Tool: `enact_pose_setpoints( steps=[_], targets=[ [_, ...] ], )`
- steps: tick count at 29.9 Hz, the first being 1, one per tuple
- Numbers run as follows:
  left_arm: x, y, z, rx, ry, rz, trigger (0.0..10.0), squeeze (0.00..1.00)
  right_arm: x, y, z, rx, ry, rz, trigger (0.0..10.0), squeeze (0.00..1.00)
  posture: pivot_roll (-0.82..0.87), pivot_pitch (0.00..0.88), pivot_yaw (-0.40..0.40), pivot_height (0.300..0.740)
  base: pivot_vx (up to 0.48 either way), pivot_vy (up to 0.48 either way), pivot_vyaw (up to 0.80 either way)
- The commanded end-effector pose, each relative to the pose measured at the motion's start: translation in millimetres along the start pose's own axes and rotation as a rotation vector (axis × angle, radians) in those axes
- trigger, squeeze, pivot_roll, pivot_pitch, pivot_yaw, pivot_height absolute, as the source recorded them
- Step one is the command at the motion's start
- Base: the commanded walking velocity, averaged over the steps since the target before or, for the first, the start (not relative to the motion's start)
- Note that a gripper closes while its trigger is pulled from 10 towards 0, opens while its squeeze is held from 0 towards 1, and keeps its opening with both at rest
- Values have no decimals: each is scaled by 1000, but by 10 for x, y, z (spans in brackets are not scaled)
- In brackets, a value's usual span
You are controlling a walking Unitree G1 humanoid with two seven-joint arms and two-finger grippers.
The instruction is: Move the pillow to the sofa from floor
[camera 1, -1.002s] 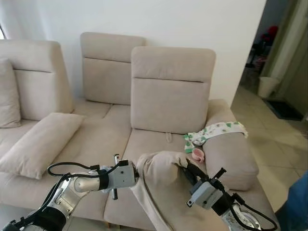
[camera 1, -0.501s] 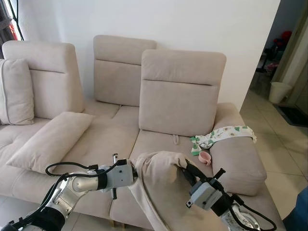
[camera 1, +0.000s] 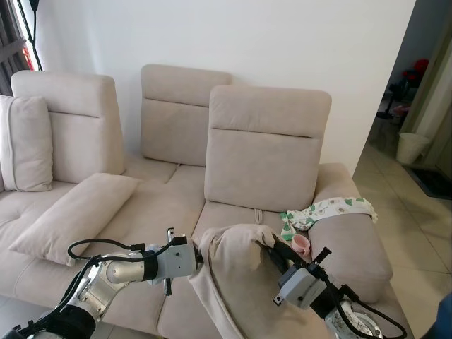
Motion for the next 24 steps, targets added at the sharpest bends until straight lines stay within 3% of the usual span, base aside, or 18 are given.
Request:
enact_pose_setpoints(
  steps=[1, 24],
  targets=[
    [230, -72, -31, 7, -51, 105, 10000, 0, 156, -83, -37, 19, 13, 70, 10000, 0, 105, 1, 4, 740, 292, 0, 0],
    [225, -85, -38, 8, -61, 99, 10000, 0, 149, -86, -16, 13, 21, 67, 10000, 0, 102, 0, 8, 740, 262, 0, 0]
  ],
)
Point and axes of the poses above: a point about 5 cm out from each wrist's last joint towards the gripper, its own y axis pointing back from the gripper into the wrist, its own x axis along the axis of the wrist's last joint, z = x × y, the point moved 4 cm from there along -y, pointing out of the wrist towards the gripper, and after that the axes turned 6 degrees about -y, right-handed, at the moved point
